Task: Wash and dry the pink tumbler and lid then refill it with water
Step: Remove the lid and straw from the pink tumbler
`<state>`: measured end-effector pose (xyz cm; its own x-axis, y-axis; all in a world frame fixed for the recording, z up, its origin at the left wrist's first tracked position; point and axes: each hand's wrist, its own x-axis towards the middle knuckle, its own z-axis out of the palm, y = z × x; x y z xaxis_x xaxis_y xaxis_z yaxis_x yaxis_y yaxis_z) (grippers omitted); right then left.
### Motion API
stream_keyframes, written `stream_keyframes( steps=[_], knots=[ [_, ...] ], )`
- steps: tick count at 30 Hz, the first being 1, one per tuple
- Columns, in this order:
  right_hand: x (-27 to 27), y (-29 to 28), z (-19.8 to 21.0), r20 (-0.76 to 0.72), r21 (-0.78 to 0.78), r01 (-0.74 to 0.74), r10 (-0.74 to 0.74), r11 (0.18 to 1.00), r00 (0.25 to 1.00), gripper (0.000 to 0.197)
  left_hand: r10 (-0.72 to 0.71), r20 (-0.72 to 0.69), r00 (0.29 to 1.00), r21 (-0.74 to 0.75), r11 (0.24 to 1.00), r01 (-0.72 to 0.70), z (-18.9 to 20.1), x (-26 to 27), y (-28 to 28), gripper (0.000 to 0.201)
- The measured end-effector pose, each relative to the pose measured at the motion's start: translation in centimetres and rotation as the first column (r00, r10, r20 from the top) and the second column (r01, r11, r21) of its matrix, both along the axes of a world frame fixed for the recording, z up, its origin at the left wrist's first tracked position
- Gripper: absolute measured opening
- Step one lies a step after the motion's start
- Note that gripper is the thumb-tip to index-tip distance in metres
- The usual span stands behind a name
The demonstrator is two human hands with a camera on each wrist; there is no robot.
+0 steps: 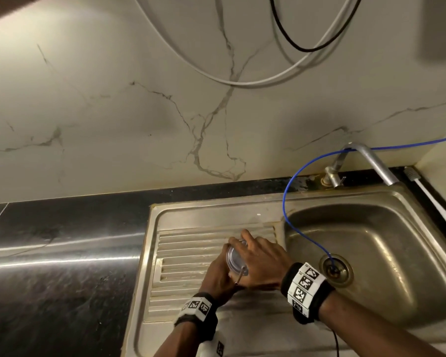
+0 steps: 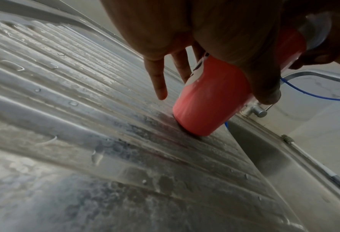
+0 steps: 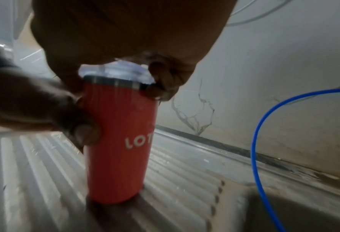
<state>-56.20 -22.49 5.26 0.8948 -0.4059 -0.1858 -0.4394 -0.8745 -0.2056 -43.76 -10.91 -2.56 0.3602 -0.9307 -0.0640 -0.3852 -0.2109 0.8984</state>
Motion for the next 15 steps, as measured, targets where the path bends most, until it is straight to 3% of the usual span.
stream_keyframes(
  steps=[7,15],
  knots=[
    [0.2,1.0,-1.6,0.072,-0.007,0.034,-0.033,0.999,0.997,0.085,0.005,-0.042,0.999,-0.013,1.000,-0.006,-0.5,0.1,0.1,0.067],
    [0.4,0.2,-1.1,-0.012,0.028,0.004,-0.004,1.000,1.000,0.090,-0.001,-0.030,1.000,-0.002,1.000,0.001,-1.2,0.1,0.2,0.081]
  ],
)
